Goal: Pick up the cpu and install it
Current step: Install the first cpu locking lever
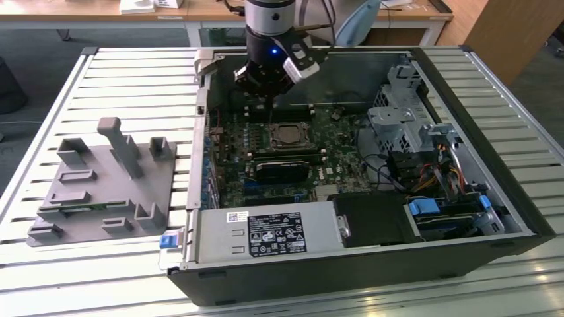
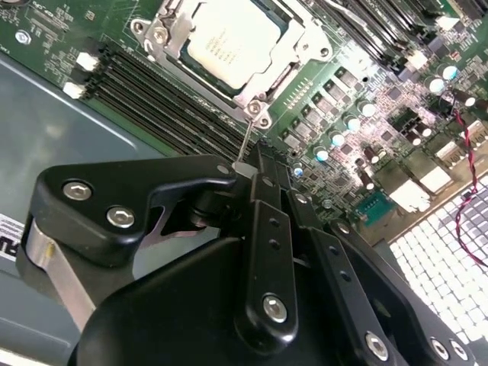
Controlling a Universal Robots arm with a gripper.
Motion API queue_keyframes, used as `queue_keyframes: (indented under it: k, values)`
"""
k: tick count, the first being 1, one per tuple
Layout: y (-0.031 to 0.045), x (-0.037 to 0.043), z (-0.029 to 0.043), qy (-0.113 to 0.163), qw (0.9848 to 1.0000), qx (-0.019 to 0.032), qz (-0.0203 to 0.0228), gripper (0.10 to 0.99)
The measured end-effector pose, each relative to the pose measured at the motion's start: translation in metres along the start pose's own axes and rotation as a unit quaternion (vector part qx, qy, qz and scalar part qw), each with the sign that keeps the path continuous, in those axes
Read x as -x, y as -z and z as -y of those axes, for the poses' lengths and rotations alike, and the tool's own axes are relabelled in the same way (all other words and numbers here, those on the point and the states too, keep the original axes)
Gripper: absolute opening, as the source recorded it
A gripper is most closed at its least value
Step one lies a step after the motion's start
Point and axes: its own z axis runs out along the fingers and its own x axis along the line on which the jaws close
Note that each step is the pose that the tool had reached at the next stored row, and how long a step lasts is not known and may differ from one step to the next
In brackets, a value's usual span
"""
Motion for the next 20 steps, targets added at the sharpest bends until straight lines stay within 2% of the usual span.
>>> queue_keyframes:
  k: [13,20]
  values:
    - [-0.0001,0.0098,0.0011,0.0,1.0,0.0003,-0.0016,0.106]
    - [-0.0006,0.0294,0.0035,0.0,1.0,0.0004,-0.0033,0.106]
